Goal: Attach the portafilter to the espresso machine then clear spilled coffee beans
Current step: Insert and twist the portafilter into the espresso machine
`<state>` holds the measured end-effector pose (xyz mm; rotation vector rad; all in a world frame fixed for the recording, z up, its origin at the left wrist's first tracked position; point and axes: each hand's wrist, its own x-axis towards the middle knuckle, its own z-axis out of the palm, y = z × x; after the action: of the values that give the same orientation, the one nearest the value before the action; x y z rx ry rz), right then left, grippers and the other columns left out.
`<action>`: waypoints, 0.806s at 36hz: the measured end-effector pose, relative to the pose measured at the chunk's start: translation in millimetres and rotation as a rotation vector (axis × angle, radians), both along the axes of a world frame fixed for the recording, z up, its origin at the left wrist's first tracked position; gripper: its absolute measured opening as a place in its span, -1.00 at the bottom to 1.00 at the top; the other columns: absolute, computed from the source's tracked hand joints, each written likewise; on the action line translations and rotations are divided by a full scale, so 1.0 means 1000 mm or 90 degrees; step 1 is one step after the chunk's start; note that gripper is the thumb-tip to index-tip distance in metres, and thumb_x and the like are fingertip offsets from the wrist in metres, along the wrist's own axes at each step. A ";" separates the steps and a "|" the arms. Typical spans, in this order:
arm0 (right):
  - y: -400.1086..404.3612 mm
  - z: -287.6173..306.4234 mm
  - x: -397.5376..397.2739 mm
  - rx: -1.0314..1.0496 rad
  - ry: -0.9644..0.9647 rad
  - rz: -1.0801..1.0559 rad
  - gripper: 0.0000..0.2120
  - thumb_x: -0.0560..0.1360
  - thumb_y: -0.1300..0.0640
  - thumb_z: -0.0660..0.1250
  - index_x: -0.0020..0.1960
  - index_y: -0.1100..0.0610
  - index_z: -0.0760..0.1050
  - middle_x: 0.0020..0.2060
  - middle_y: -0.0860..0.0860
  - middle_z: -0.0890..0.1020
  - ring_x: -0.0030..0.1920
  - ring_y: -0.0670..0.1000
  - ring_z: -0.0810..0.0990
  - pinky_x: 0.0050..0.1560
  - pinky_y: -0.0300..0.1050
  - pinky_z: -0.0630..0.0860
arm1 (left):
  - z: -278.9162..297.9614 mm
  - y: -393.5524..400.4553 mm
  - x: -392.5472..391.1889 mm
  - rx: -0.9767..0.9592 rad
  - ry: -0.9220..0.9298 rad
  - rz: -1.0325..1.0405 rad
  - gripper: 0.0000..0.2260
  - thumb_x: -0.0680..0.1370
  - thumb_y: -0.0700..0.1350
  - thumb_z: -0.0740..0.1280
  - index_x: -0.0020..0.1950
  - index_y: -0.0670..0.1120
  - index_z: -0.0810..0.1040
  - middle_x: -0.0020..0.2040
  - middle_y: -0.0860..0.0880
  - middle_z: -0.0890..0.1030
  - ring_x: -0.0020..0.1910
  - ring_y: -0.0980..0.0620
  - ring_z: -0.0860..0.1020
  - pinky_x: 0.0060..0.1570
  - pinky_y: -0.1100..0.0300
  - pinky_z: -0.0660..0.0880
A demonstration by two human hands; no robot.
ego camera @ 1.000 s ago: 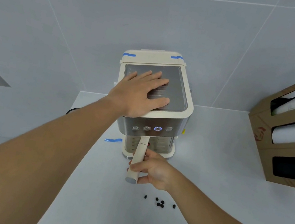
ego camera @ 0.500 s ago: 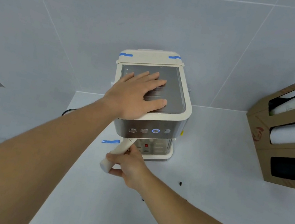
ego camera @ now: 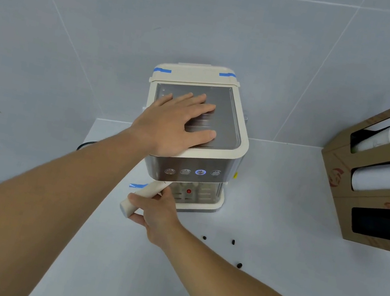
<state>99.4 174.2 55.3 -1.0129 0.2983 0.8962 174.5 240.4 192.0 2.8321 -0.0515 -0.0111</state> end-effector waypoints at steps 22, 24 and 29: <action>0.014 -0.002 0.003 -0.025 -0.017 -0.041 -0.51 0.33 0.40 0.49 0.18 0.16 0.42 0.02 0.07 0.58 -0.06 -0.03 0.62 -0.02 0.14 0.66 | 0.000 -0.002 0.002 -0.008 -0.007 0.001 -0.43 0.52 0.32 0.16 0.52 0.23 0.21 0.59 0.18 0.11 0.57 0.15 0.03 0.53 0.04 -0.10; 0.017 0.001 0.002 -0.018 -0.011 -0.044 -0.51 0.34 0.41 0.48 0.18 0.18 0.42 0.01 0.07 0.58 -0.07 -0.03 0.62 -0.01 0.16 0.66 | -0.001 -0.001 0.001 -0.009 -0.005 0.003 -0.42 0.52 0.32 0.16 0.52 0.23 0.21 0.59 0.18 0.11 0.56 0.15 0.03 0.53 0.05 -0.10; 0.012 0.005 -0.001 0.008 -0.021 -0.029 -0.51 0.35 0.41 0.46 0.21 0.17 0.41 0.02 0.08 0.55 -0.08 -0.04 0.62 -0.05 0.12 0.67 | -0.002 0.001 0.002 -0.010 -0.005 0.004 -0.42 0.52 0.33 0.15 0.52 0.23 0.21 0.59 0.18 0.11 0.56 0.16 0.03 0.53 0.04 -0.10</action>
<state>98.8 186.7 60.1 -1.0046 0.2868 0.8389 176.2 241.3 190.2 2.8172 -0.0453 0.0017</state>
